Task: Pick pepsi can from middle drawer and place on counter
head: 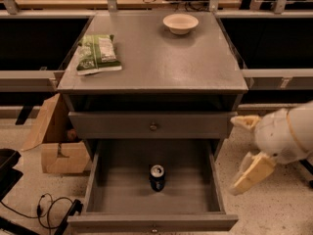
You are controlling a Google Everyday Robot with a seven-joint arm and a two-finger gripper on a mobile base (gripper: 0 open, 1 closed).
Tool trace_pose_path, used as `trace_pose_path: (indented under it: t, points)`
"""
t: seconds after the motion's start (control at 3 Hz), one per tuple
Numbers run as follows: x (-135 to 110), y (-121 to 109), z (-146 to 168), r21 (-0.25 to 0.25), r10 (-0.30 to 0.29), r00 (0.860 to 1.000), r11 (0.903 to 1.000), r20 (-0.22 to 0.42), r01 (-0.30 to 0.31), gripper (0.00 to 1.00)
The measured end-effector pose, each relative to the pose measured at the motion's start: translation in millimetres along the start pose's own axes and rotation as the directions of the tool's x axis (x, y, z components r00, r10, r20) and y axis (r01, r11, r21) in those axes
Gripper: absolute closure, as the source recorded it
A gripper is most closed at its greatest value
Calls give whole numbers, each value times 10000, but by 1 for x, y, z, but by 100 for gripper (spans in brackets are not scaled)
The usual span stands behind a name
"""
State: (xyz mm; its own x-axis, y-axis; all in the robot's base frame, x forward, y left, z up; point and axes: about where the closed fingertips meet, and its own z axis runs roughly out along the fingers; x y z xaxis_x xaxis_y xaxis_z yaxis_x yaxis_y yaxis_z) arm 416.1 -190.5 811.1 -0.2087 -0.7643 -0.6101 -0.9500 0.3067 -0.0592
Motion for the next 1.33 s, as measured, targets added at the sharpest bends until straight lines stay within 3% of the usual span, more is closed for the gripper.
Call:
trace_pose_path:
  t: [0.33, 0.67, 1.0, 1.33]
  points:
    - [12, 15, 75, -332, 548, 9625, 9983, 2657, -476, 0]
    - [-14, -10, 111, 416, 474, 8565, 9959, 5140, -801, 0]
    - [-30, -43, 139, 1371, -171, 7519, 9857, 6591, -978, 0]
    - [-19, -44, 167, 1242, -111, 7092, 9864, 7050, -1080, 0]
